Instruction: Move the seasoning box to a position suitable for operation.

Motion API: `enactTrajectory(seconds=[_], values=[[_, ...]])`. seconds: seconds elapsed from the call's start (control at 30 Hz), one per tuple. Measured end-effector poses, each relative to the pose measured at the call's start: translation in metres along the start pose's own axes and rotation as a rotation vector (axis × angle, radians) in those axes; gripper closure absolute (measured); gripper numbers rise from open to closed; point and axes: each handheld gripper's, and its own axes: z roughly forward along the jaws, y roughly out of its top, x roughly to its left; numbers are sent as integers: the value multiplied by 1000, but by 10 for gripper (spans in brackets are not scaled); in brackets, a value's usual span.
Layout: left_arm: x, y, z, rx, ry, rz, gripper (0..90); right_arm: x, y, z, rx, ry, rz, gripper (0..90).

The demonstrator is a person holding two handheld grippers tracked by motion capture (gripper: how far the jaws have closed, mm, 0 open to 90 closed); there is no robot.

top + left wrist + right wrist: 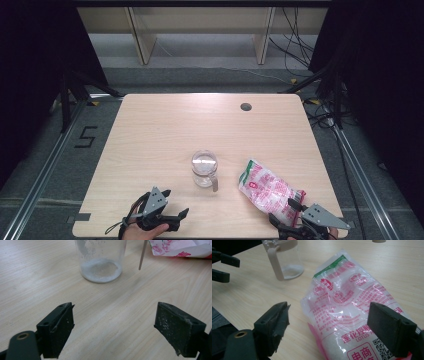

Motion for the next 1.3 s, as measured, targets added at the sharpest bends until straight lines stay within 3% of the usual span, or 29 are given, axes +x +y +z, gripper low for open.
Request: enactTrajectory(seconds=[0.07, 0.13, 0.3, 0.37, 0.43, 0.47, 0.5, 0.57, 0.6, 0.63, 0.67, 0.73, 0.87, 0.9, 0.97, 1.0, 1.03, 1.1, 1.17, 1.3], values=[[0, 1, 1, -1, -6, 14, 153, -2, 0, 0, -7, -9, -25, 183], [-2, 1, 2, -5, -22, 15, 160, -1, 0, 0, -2, -2, -7, 183], [-3, 5, 6, -18, -64, 20, 199, -1, 0, 0, -8, -9, -17, 183], [-3, 7, 7, -21, -62, 21, 199, 0, 0, 1, -14, 8, 4, 183], [-4, 8, 9, -36, -74, 10, 204, 0, -1, 1, -9, 4, 1, 183], [-4, 11, 10, -26, -70, 32, 206, 0, 0, 1, -14, 5, 3, 183], [-7, 12, 11, -45, -77, 18, 210, -1, 0, 1, -14, 0, -5, 183], [-7, 14, 16, -44, -79, 28, 229, -1, -1, 1, -11, -14, -17, 181], [-8, 15, 17, -43, -75, 31, 235, 1, -1, -1, 0, -17, 16, 181], [-9, 17, 19, -51, -87, 43, 268, -3, 0, -1, -8, -14, -18, 180], [-10, 18, 21, -53, -82, 48, 302, -3, 0, -1, -11, -9, -15, 178], [-15, 22, 27, -60, -100, 48, 324, -1, -1, 0, -29, -13, 10, 178], [-23, 32, 40, -58, -126, 72, 390, -2, 0, -1, -22, -15, -11, 178], [-25, 34, 43, -55, -130, 83, 418, 0, 0, -2, -12, -11, 21, 178], [-29, 39, 53, -47, -145, 109, 437, 0, 0, -2, -6, -6, 14, 177], [-30, 40, 55, -38, -142, 123, 449, -3, 0, -1, -23, -8, -18, 177], [-31, 42, 61, -40, -136, 125, 460, 0, -1, -2, -13, -8, 15, 176], [-32, 45, 67, -41, -139, 124, 488, -5, 0, -1, -13, -3, -30, 176], [-34, 47, 74, -50, -151, 122, 527, -2, -1, -2, -12, -5, 7, 176], [-34, 51, 86, -59, -149, 155, 600, -4, 0, 0, -11, 10, -24, 175]])
